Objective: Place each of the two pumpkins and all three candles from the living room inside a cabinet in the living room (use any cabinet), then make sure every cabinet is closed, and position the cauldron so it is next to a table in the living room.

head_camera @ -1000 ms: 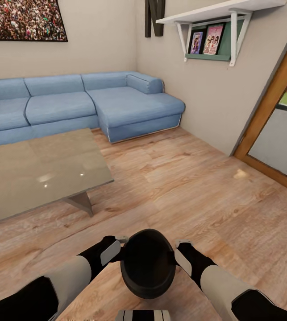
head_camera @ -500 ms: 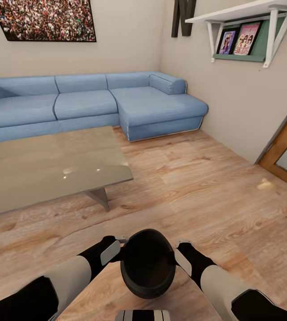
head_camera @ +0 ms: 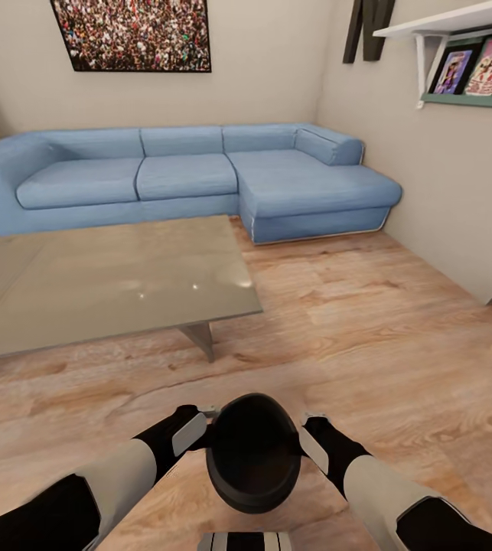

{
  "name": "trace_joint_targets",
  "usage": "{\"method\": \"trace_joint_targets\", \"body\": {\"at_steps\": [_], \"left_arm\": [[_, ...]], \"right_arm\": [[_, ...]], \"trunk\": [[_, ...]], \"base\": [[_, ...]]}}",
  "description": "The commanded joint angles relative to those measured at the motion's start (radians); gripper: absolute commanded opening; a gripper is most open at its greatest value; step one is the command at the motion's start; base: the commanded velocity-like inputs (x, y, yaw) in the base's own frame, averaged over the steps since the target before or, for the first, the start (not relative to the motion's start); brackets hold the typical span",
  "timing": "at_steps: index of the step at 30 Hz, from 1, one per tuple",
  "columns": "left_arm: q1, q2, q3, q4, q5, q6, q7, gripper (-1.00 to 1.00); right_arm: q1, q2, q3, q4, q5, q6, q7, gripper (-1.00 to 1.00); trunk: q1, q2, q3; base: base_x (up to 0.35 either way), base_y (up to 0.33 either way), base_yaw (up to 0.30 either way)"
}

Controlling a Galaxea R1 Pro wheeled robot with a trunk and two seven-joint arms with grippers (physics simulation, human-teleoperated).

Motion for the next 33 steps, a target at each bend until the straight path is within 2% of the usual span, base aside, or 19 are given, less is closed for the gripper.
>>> {"method": "trace_joint_targets", "body": {"at_steps": [1,6,18,22,33], "left_arm": [[0.000,0.001,-0.003,0.001,-0.015,0.004,0.003,-1.00],[0.000,0.001,-0.003,0.001,-0.015,0.004,0.003,-1.00],[0.000,0.001,-0.003,0.001,-0.016,0.004,0.003,-1.00],[0.000,0.001,-0.003,0.001,-0.016,0.004,0.002,-1.00],[0.001,0.001,-0.003,0.001,-0.016,0.004,0.001,-1.00]], "right_arm": [[-0.001,0.000,0.003,-0.002,0.012,0.001,0.000,-1.00],[0.000,0.000,0.009,-0.001,0.012,0.000,0.000,-1.00],[0.000,0.000,0.009,-0.001,0.012,0.000,0.000,-1.00],[0.000,0.000,0.009,-0.001,0.012,0.000,0.000,-1.00],[-0.001,-0.001,0.008,-0.002,0.012,-0.002,0.000,-1.00]], "trunk": [[0.000,0.000,0.000],[0.000,0.000,0.000],[0.000,0.000,0.000],[0.000,0.000,0.000],[0.000,0.000,0.000]], "base": [[0.321,0.000,0.284],[0.252,0.000,0.284],[0.009,0.000,0.284],[0.221,0.000,0.276],[0.316,0.000,0.038]]}}
